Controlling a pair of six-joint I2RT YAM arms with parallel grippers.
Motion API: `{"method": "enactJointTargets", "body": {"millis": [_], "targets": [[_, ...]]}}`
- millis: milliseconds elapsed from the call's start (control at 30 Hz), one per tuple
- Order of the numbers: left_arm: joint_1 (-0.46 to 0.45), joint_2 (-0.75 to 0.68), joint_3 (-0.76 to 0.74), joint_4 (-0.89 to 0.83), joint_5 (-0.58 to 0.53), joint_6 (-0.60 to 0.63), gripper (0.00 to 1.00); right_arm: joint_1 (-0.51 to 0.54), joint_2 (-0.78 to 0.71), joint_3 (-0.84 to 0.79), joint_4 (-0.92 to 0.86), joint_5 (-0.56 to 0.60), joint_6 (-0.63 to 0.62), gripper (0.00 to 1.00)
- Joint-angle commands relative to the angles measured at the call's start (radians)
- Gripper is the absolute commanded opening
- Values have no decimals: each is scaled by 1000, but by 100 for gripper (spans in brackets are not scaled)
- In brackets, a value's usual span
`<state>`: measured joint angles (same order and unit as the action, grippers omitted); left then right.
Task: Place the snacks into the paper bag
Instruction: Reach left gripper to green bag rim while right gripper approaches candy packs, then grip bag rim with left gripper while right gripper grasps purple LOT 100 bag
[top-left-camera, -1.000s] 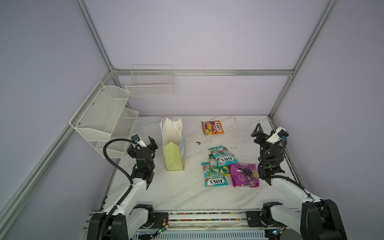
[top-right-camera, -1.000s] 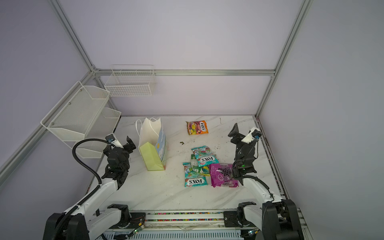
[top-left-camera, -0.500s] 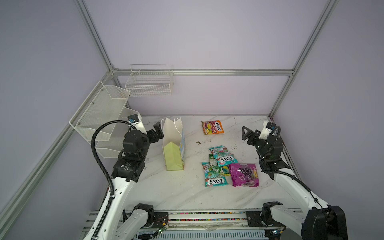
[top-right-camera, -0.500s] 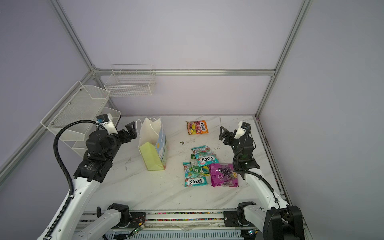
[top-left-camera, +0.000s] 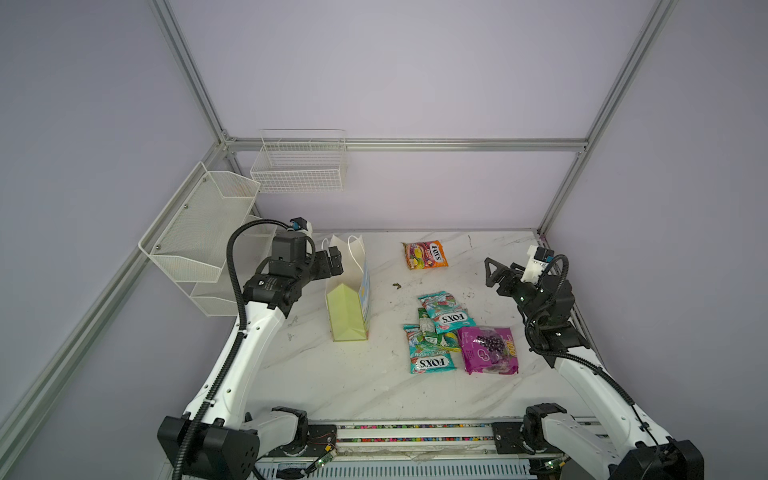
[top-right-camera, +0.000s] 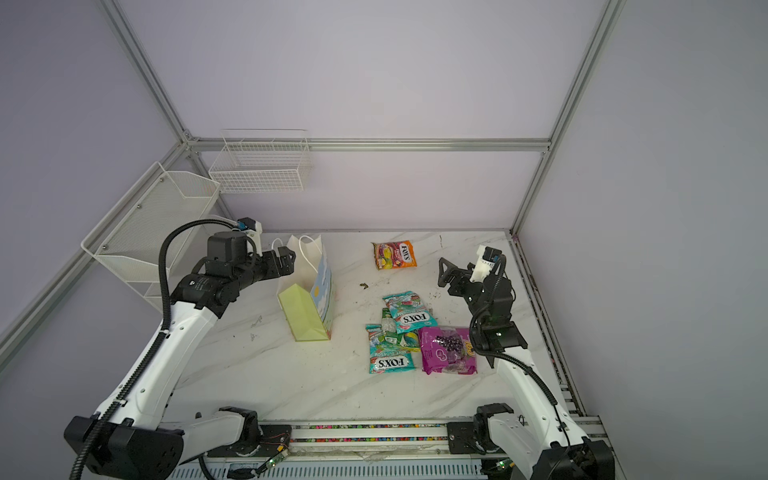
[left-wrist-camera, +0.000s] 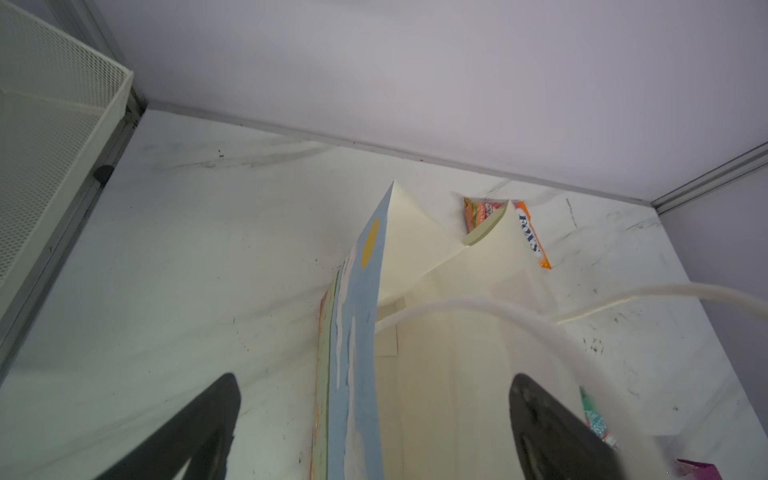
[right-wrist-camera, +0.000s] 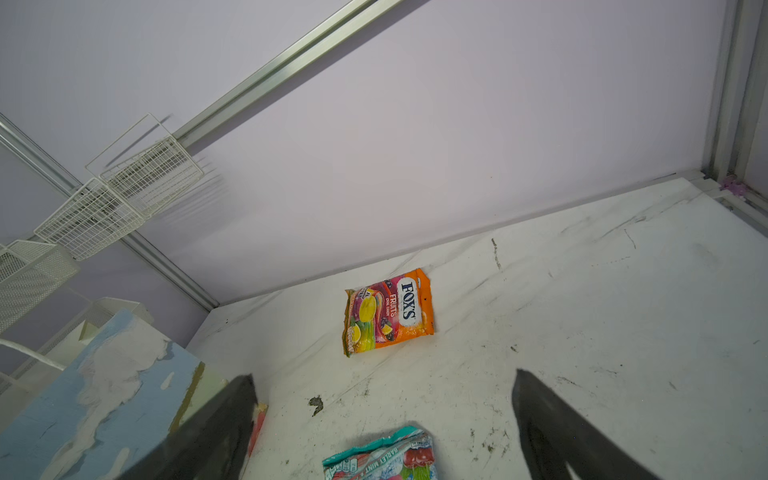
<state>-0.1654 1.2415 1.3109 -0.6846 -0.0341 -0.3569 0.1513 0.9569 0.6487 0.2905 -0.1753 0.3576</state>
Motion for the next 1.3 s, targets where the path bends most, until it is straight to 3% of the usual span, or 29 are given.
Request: {"method": "enactJointTargets", "body": {"millis": [0, 133, 333, 500, 567, 767, 833, 933, 967, 1100, 1267], "targets": [[-2, 11, 75, -12, -24, 9, 100, 3, -31, 14, -26, -13, 11, 97], [1, 73, 92, -17, -30, 28, 91, 4, -54, 9, -32, -9, 14, 97], [4, 127, 110, -34, -56, 48, 44, 3, -67, 11, -55, 17, 25, 97], [3, 121, 155, -55, -88, 95, 10, 2, -37, 69, -199, 151, 40, 97], [3, 121, 191, -80, -108, 124, 3, 3, -3, 113, -298, 226, 78, 97], [-29, 140, 304, -185, -170, 226, 0, 4, 147, 229, -581, 360, 166, 97], [-52, 152, 306, -211, -182, 251, 0, 5, 175, 232, -592, 302, 146, 97], [-99, 162, 292, -250, -226, 279, 0, 32, 186, 195, -505, 45, 28, 97], [-114, 203, 288, -260, -240, 286, 0, 52, 188, 193, -492, 19, 23, 97], [-151, 222, 254, -276, -250, 283, 0, 206, 252, 269, -566, 177, -33, 97], [-197, 223, 218, -279, -268, 273, 0, 243, 298, 328, -674, 264, -21, 97]]}}
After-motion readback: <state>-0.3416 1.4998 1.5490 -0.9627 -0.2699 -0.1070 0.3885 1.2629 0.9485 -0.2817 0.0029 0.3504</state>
